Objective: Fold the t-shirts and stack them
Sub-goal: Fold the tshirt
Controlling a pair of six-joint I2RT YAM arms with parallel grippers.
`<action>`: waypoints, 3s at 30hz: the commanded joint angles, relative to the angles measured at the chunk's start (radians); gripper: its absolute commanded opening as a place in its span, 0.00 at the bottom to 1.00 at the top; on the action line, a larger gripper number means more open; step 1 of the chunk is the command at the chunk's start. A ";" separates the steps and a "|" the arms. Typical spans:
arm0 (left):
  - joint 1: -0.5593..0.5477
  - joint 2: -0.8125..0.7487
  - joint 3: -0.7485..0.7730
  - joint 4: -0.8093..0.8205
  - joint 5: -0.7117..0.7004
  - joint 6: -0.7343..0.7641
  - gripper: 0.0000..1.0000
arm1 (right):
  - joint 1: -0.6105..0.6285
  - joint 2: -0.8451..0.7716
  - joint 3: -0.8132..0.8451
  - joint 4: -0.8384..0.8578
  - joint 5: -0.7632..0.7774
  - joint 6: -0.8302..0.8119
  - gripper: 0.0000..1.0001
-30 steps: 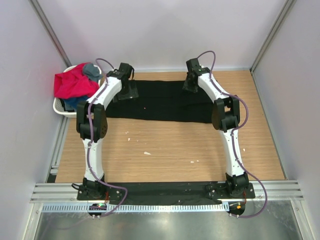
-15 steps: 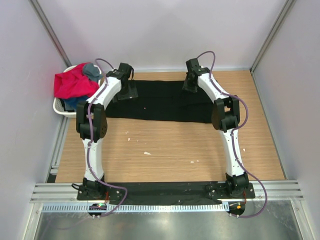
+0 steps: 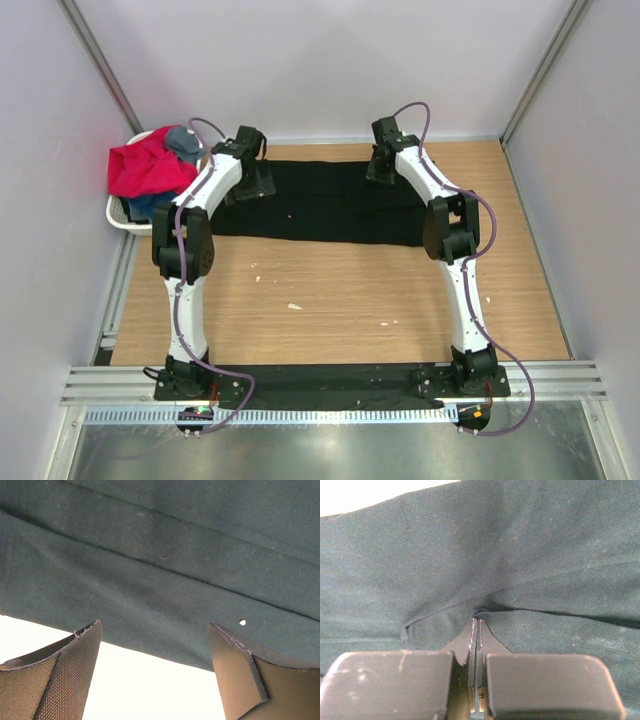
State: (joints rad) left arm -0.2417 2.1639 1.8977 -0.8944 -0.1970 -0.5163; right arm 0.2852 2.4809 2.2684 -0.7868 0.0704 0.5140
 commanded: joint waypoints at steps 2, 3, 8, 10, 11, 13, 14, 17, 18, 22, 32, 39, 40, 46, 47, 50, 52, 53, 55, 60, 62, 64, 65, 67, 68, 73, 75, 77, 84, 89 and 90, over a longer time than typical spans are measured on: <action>0.007 -0.044 0.012 0.018 0.013 -0.010 0.86 | 0.008 -0.023 0.043 0.017 -0.003 -0.028 0.01; 0.007 -0.045 0.012 0.017 0.013 -0.011 0.86 | 0.008 -0.039 0.046 0.017 -0.001 -0.031 0.01; 0.007 -0.042 0.011 0.020 0.013 -0.014 0.86 | 0.009 -0.079 0.049 0.049 -0.029 -0.051 0.01; 0.007 -0.044 0.009 0.025 0.014 -0.016 0.86 | 0.014 -0.086 0.054 0.061 -0.043 -0.052 0.01; 0.007 -0.042 0.009 0.025 0.014 -0.016 0.86 | 0.017 -0.089 0.056 0.066 -0.043 -0.052 0.01; 0.007 -0.044 0.008 0.025 0.016 -0.016 0.86 | 0.025 -0.089 0.065 0.073 -0.049 -0.058 0.01; 0.007 -0.042 0.008 0.026 0.018 -0.014 0.86 | 0.029 -0.089 0.068 0.075 -0.050 -0.060 0.01; 0.007 -0.042 0.008 0.028 0.019 -0.011 0.86 | 0.034 -0.086 0.074 0.078 -0.044 -0.065 0.01; 0.007 -0.042 0.009 0.026 0.018 -0.011 0.86 | 0.034 -0.086 0.066 0.067 -0.031 -0.057 0.01; 0.010 -0.044 0.003 0.025 0.019 -0.010 0.86 | 0.034 -0.082 0.065 -0.002 0.057 -0.036 0.28; 0.015 -0.035 0.008 0.022 0.030 -0.004 0.86 | 0.035 -0.065 0.054 -0.055 0.132 -0.017 0.34; 0.016 -0.022 0.035 0.008 0.025 0.006 0.86 | 0.035 -0.008 0.094 -0.051 0.141 -0.019 0.31; 0.016 -0.022 0.035 0.006 0.025 0.007 0.86 | 0.035 -0.004 0.098 -0.049 0.138 -0.017 0.31; 0.018 -0.024 0.034 0.000 0.019 0.006 0.86 | 0.035 0.018 0.103 -0.016 0.118 -0.012 0.34; 0.018 -0.024 0.035 0.000 0.019 0.006 0.86 | 0.037 0.022 0.103 -0.014 0.112 -0.014 0.34; 0.018 -0.024 0.037 0.000 0.018 0.004 0.86 | 0.034 0.032 0.097 -0.014 0.104 -0.017 0.34; 0.018 -0.022 0.037 0.000 0.018 0.002 0.86 | 0.035 0.032 0.088 -0.017 0.115 -0.017 0.32; 0.018 -0.022 0.037 -0.001 0.022 0.002 0.86 | 0.035 0.029 0.083 -0.019 0.118 -0.020 0.32; 0.018 -0.018 0.037 0.005 0.025 0.012 0.86 | 0.034 0.023 0.082 -0.026 0.127 -0.026 0.32; 0.028 0.084 0.125 -0.004 0.016 0.035 0.86 | 0.034 -0.011 0.083 -0.040 0.146 -0.035 0.61; 0.030 0.115 0.175 -0.023 0.008 0.038 0.86 | 0.032 -0.030 0.091 -0.051 0.157 -0.032 0.72; 0.030 0.142 0.222 -0.028 -0.002 0.039 0.86 | 0.028 -0.045 0.103 -0.071 0.155 -0.025 0.76; 0.031 0.143 0.230 -0.026 -0.002 0.039 0.86 | 0.026 -0.066 0.105 -0.074 0.151 -0.020 0.79; 0.030 0.136 0.230 -0.009 -0.007 0.042 0.87 | 0.023 -0.091 0.099 -0.075 0.143 -0.014 0.81; 0.031 0.131 0.232 -0.005 -0.012 0.053 0.87 | 0.023 -0.117 0.098 -0.077 0.138 -0.009 0.82; 0.039 0.132 0.261 0.073 -0.070 0.104 0.89 | 0.023 -0.174 0.054 -0.111 0.169 0.027 0.89; 0.057 0.169 0.280 0.083 -0.053 0.084 0.89 | 0.023 -0.178 -0.008 -0.109 0.202 0.058 0.91; 0.067 0.220 0.319 0.065 -0.026 0.059 0.88 | 0.023 -0.163 -0.044 -0.109 0.212 0.078 0.91; 0.071 0.280 0.295 0.023 0.004 0.010 0.88 | 0.016 -0.073 -0.104 -0.082 0.141 0.118 0.91; 0.070 0.252 0.178 0.011 0.017 -0.040 0.86 | 0.008 -0.054 -0.132 -0.034 0.169 0.110 0.91; 0.068 0.245 0.155 0.012 0.021 -0.051 0.86 | 0.006 -0.048 -0.135 -0.022 0.167 0.107 0.92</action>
State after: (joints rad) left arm -0.1696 2.4313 2.1159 -0.8433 -0.2039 -0.5190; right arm 0.3016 2.4344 2.1490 -0.8619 0.2279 0.6048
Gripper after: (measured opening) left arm 0.860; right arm 0.914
